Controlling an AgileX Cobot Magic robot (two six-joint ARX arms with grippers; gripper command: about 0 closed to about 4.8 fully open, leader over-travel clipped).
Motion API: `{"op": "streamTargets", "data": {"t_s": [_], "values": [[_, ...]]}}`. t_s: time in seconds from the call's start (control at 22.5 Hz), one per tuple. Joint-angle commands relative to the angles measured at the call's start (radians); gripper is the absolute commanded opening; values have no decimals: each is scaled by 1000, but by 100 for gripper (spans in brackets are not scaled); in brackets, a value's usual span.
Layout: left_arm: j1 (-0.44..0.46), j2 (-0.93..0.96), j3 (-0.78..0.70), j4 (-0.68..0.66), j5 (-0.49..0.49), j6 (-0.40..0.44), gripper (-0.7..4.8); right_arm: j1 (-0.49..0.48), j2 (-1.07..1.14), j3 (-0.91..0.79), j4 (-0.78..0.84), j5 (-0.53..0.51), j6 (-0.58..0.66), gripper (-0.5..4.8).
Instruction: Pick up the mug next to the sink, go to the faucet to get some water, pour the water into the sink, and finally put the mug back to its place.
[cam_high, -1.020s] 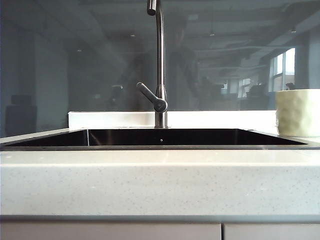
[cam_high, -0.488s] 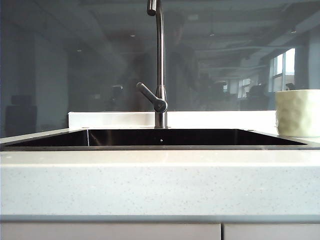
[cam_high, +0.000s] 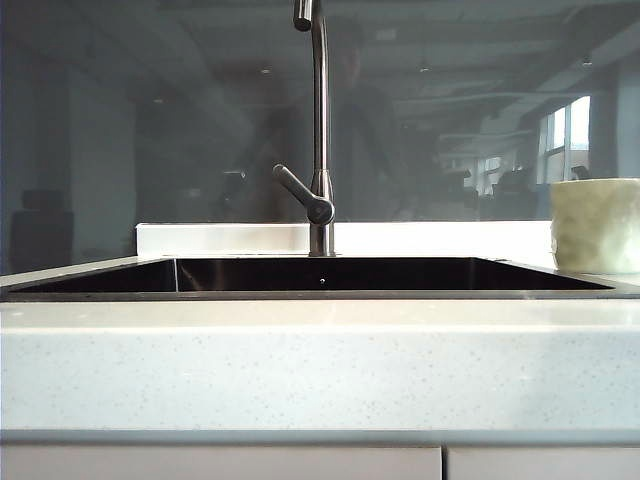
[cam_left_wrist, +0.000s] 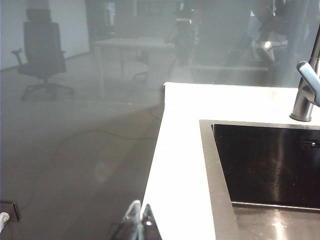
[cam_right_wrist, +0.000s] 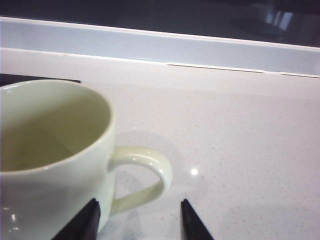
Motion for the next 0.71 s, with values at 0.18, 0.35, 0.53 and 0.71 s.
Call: {"op": "streamTargets", "data": {"t_s": [0.18,0.35,0.53,0.71], "values": [[2,0,4,10,4,1,-5,0,116,17,116,17,-11,225],[2,0,4,9,4,1,-5,-1,209,24,237,21,-11,225],[2,0,4,10,4,1,-5,0,317,53,322,20,-10,225],[1,0,4,11,4,1,-5,-1,380,73,382,27,-6,225]]}}
